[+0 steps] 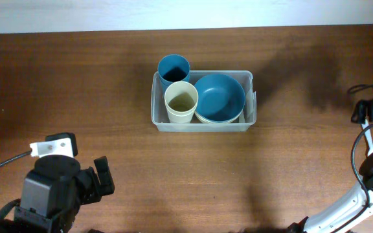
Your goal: Pack container
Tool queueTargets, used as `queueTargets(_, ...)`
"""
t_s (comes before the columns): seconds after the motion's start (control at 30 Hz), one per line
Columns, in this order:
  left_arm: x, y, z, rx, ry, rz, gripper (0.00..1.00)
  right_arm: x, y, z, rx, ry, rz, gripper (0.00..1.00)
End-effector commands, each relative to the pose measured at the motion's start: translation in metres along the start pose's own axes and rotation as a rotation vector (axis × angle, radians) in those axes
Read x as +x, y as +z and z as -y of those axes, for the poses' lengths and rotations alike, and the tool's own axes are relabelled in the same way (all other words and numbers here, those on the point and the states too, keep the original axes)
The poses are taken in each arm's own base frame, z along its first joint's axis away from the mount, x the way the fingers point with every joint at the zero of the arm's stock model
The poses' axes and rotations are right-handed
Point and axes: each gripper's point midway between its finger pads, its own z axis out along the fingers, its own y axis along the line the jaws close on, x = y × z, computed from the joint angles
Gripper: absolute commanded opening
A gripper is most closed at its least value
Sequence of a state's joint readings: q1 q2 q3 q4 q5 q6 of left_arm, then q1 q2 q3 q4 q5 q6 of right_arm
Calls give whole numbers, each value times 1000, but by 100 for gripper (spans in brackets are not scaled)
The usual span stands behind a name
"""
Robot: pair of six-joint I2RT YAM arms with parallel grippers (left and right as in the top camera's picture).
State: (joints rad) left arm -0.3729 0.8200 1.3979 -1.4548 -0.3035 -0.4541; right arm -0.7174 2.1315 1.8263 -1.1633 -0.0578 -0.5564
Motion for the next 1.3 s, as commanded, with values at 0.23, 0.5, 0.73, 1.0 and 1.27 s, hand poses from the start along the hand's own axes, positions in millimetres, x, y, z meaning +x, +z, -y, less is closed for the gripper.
queueTargets(0.23, 0, 0, -2, -12, -10, 4, 100, 27, 8, 35, 183, -139, -144, 99)
queueTargets(0.5, 0, 0, -2, -12, -11, 4, 100, 34, 25, 33, 138, -117, -125, 99)
queueTargets(0.73, 0, 0, -2, -12, -11, 4, 100, 48, 54, 25, 121, -144, -145, 99)
queueTargets(1.0, 0, 0, -2, -12, -11, 4, 100, 58, 78, 18, 106, -195, -143, 99)
queueTargets(1.27, 0, 0, -2, -12, -11, 4, 100, 48, 80, 20, 113, -194, -98, 99)
